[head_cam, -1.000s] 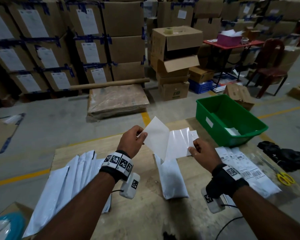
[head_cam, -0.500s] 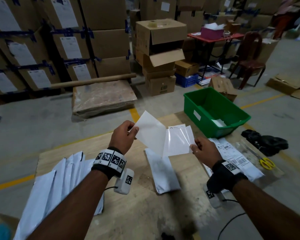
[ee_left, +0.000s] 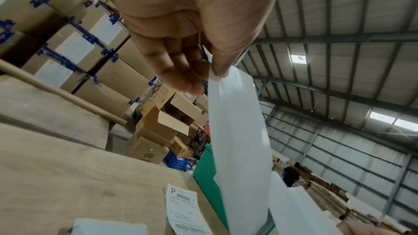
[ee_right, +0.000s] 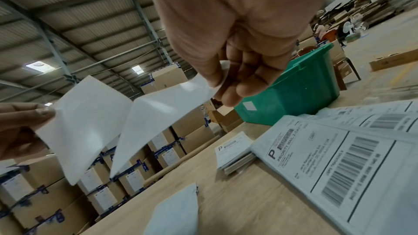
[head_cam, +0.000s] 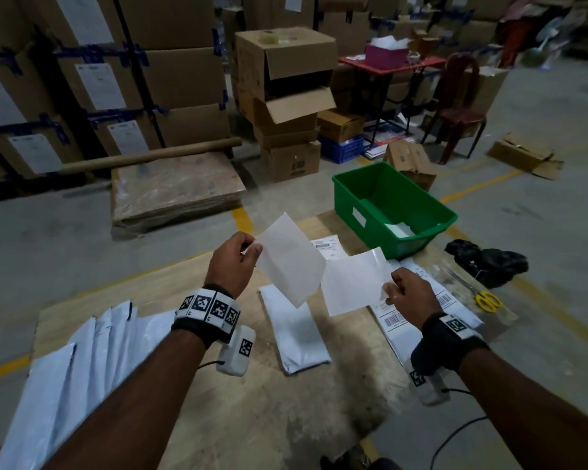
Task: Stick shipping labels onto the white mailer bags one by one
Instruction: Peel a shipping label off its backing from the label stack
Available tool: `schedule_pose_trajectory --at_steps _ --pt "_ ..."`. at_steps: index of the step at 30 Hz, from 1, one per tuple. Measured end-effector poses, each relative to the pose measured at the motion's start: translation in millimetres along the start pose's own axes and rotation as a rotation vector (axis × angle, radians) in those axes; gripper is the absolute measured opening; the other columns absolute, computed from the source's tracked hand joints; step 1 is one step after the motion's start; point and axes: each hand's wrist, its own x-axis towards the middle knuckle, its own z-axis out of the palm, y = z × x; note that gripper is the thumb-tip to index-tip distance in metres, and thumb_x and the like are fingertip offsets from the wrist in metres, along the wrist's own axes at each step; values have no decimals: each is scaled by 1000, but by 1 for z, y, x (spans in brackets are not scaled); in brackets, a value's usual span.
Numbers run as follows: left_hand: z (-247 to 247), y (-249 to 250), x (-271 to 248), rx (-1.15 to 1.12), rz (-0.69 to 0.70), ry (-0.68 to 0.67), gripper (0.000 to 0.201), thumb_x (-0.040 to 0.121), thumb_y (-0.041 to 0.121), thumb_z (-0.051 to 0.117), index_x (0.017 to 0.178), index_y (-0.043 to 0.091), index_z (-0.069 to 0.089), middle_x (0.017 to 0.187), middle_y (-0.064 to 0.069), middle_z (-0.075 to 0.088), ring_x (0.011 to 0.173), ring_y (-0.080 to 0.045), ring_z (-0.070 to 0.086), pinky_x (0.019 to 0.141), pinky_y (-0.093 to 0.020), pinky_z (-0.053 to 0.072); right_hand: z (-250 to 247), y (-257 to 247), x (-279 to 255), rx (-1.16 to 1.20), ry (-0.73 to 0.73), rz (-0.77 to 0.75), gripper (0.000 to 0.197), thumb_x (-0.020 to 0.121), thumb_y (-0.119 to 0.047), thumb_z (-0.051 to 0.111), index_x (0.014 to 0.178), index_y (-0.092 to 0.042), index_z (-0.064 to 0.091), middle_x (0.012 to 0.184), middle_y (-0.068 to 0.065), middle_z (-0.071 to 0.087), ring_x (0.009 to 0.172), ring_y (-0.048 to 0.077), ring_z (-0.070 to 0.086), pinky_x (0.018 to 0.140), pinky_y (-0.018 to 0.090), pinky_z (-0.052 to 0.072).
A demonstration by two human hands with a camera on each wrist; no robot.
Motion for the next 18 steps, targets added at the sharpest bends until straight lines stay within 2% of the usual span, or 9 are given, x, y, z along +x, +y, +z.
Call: schedule_pose_trajectory --at_steps 3,6,7,10,12,13,16,18 --pt "-1 4 2 58 34 37 12 94 23 57 95 12 61 90 -2 65 81 -21 59 73 -31 46 -5 7 8 -7 26 -19 11 88 -13 58 81 -10 50 77 15 64 74 33 67 70 42 51" --pt "1 8 9 75 34 98 13 94 21 57 97 9 61 89 -1 63 82 -19 57 74 -28 42 -9 8 17 26 -3 -22 6 90 -11 57 89 -7 52 85 15 64 75 32 67 68 39 50" --pt "4 9 11 80 37 108 13 94 21 57 97 8 61 89 0 62 83 -19 57 74 -28 42 -10 9 21 50 -22 -31 6 91 -10 56 94 -7 53 90 15 64 76 32 67 64 35 51" --pt "19 18 18 80 50 94 11 94 19 58 95 8 61 87 0 62 84 -20 58 74 -28 43 -13 11 35 93 -64 -46 12 93 -8 54 104 -4 55 97 12 62 74 28 66 50 11 42" --pt "34 27 23 87 57 75 10 93 19 58 92 9 60 85 -1 62 81 -21 58 72 -28 42 -16 13 42 108 -82 -76 5 93 -8 54 98 -6 54 93 9 61 73 26 66 48 10 42" --pt "42 32 26 92 58 70 10 93 20 58 91 10 60 84 -1 62 79 -21 58 70 -27 41 -17 15 45 121 -93 -88 2 93 -8 55 94 -8 53 92 8 61 74 26 66 50 11 43" --pt "66 50 41 95 57 80 11 93 22 58 91 12 61 83 1 63 77 -18 57 69 -26 41 -22 27 57 97 -151 -126 9 90 -10 57 86 -17 53 93 12 63 78 29 66 63 30 53" --pt "81 63 55 102 89 103 12 93 24 58 92 12 63 85 0 63 80 -16 56 70 -24 38 -27 37 64 68 -219 -153 18 88 -10 57 77 -23 51 86 13 65 72 27 66 61 33 53"
